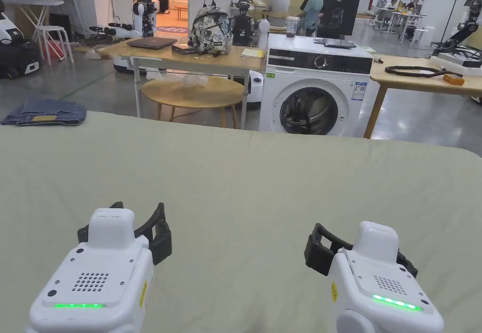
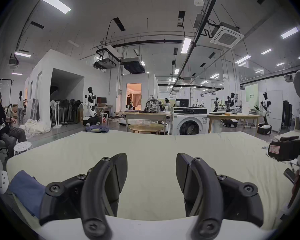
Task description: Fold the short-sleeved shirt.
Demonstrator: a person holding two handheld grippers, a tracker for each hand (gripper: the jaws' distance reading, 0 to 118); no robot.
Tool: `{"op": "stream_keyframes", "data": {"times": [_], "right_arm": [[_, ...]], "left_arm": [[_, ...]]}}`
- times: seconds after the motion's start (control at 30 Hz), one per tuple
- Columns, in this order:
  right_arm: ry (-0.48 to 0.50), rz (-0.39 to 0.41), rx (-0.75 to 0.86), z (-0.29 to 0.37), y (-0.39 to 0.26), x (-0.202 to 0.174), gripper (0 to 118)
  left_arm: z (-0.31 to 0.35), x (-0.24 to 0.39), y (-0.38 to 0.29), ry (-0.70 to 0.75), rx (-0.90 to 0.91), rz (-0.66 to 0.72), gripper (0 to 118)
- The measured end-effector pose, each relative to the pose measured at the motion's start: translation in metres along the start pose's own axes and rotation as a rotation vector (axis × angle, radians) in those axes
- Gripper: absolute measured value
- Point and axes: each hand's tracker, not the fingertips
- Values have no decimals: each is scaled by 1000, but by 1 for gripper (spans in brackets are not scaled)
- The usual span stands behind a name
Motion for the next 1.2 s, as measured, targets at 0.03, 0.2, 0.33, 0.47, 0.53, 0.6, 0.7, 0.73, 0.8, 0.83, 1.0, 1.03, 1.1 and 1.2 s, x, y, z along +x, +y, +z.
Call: {"op": "stream_keyframes", "data": {"times": [0.03,0.2,0.33,0.47,0.53,0.6,0.7,0.73,0.8,0.83,1.0,1.03,1.1,1.2], "right_arm": [[-8,-1,-4,0,1,-1,102],[-29,6,-10,-2,2,0,102],[-27,9,-11,-3,2,3,102],[-20,16,-8,-2,2,4,102],[-15,18,-7,-2,3,4,102],[-12,20,-5,-2,3,4,102],[-14,18,-2,-2,3,4,102],[-15,16,-3,-3,3,5,102],[-15,12,-9,-4,4,5,102],[-14,11,-11,-4,4,5,102],[-11,23,-15,-5,2,6,102],[-13,32,-11,-5,1,6,102],[-28,34,-10,-6,0,5,102],[-29,34,-24,-6,1,6,102]], "left_arm": [[0,0,0,0,-1,3,57],[0,3,0,-7,-1,1,57],[0,4,2,-15,-4,10,57],[0,7,4,-10,-7,0,57],[-1,8,3,1,-7,-17,57],[-2,8,4,8,-7,-32,57],[-1,8,5,11,-6,-37,57],[-1,8,5,13,-6,-35,57],[-1,8,5,13,-2,-26,57],[-1,8,5,14,0,-24,57],[-1,8,4,12,-1,-45,57],[-2,8,3,12,-1,-47,57],[-2,8,3,13,-4,-47,57],[-3,8,2,9,-12,-40,57]]}}
